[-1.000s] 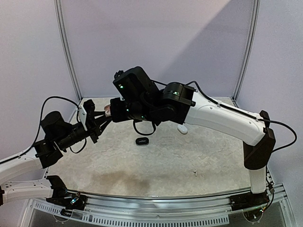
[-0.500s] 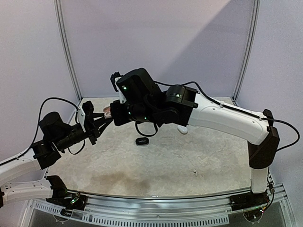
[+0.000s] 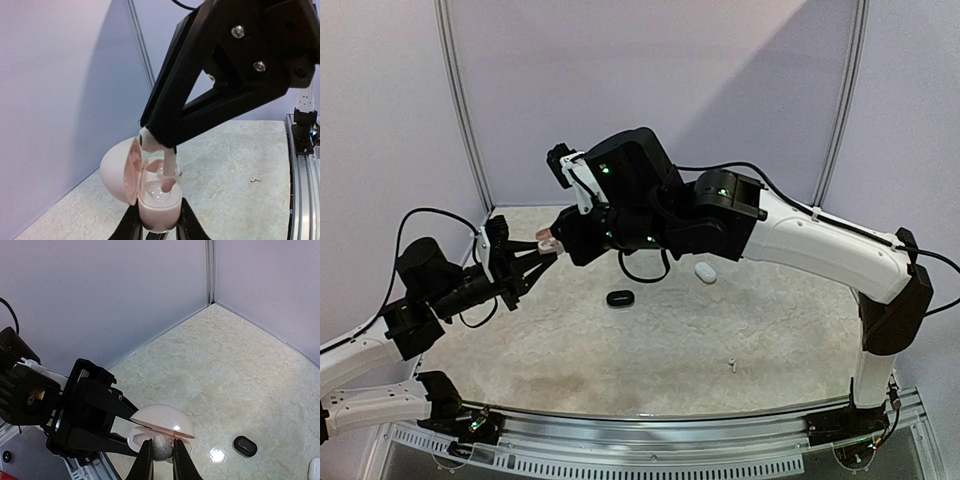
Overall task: Insert the wireless bluetooth earbuds into the charging case
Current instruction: Pick up the left earbud from the right side groove of the charging case, then insert the left earbud into the left side groove of the charging case.
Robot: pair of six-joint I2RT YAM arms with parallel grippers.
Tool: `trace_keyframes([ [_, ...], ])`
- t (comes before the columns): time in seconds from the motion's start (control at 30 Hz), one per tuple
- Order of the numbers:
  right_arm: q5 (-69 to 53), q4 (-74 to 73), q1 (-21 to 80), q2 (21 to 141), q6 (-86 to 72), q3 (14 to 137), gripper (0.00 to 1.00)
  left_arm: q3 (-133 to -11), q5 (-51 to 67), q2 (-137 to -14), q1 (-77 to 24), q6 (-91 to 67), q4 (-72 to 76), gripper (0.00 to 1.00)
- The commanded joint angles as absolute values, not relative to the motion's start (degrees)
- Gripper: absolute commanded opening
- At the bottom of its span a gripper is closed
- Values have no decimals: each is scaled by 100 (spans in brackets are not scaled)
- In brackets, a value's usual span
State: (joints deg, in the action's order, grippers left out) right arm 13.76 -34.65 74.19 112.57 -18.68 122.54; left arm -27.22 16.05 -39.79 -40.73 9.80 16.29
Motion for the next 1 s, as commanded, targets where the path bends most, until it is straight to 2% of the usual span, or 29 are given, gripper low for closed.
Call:
trace_keyframes([
  [0.0,1084,-3465,7476,11032,-1629,12185,0,-2768,1775,-3942,-4166,936,1275,0],
  [0.57,975,-3637,7474,10839,-1360,12148,0,-2856,2039,-3929,-4152,886,1065,0],
  [0.77,-296,-3735,7477,10669,-670,12162,0,-2871,2726,-3953,-4140,802,1116,0],
  [0.97,-734,-4045,7474,10583,55,12177,0,-2920,3596,-4124,-4131,664,1316,0],
])
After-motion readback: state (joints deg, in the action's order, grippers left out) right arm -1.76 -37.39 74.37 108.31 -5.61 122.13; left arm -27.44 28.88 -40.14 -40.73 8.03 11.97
